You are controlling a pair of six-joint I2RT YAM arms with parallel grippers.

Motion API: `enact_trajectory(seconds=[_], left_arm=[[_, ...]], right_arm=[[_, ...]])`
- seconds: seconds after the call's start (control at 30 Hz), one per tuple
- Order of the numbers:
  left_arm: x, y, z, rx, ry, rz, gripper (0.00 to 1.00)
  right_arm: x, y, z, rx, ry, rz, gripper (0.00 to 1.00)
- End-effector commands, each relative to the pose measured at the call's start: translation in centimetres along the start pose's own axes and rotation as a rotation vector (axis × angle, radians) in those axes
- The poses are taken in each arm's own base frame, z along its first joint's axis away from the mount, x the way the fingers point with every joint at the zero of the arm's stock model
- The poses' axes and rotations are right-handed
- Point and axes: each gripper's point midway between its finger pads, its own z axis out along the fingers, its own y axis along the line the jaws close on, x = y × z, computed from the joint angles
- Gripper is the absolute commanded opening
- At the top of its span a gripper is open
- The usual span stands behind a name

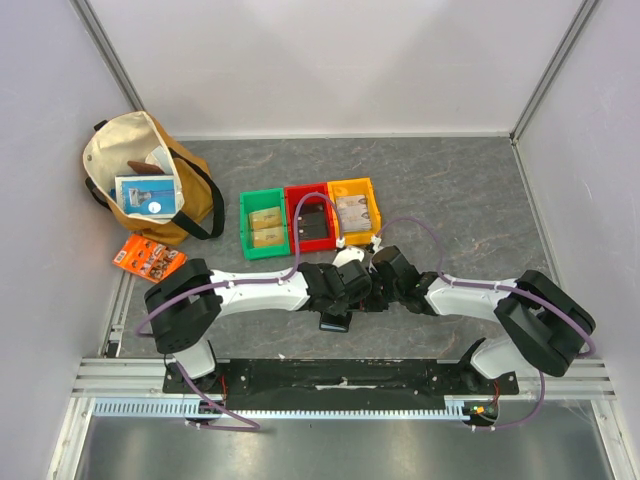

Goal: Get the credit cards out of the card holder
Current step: Open the card holder at the center of the board.

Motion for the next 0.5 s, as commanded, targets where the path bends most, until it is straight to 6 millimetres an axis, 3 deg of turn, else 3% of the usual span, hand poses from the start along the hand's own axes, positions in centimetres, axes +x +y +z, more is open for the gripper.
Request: enact_trajectory(seconds=[0.0,0.2,0.47], left_arm=[[1.8,4.3,1.1,-0.171,0.036,0.072,0.02],[0.7,5.7,-0.8,-0.167,-0.046,0.008,0.02],[1.8,7.8,-1.5,0.008,-0.093,-0.276,0.02]], right_arm=[[0.4,-1.2,-0.5,0.063,0.002,-0.009,0.0],[0.6,-2.1,-0.7,0.1,0.003,-0.01,0.0],[-0.7,-3.8,-1.5,0.161,-0.005,-0.041,0.0]])
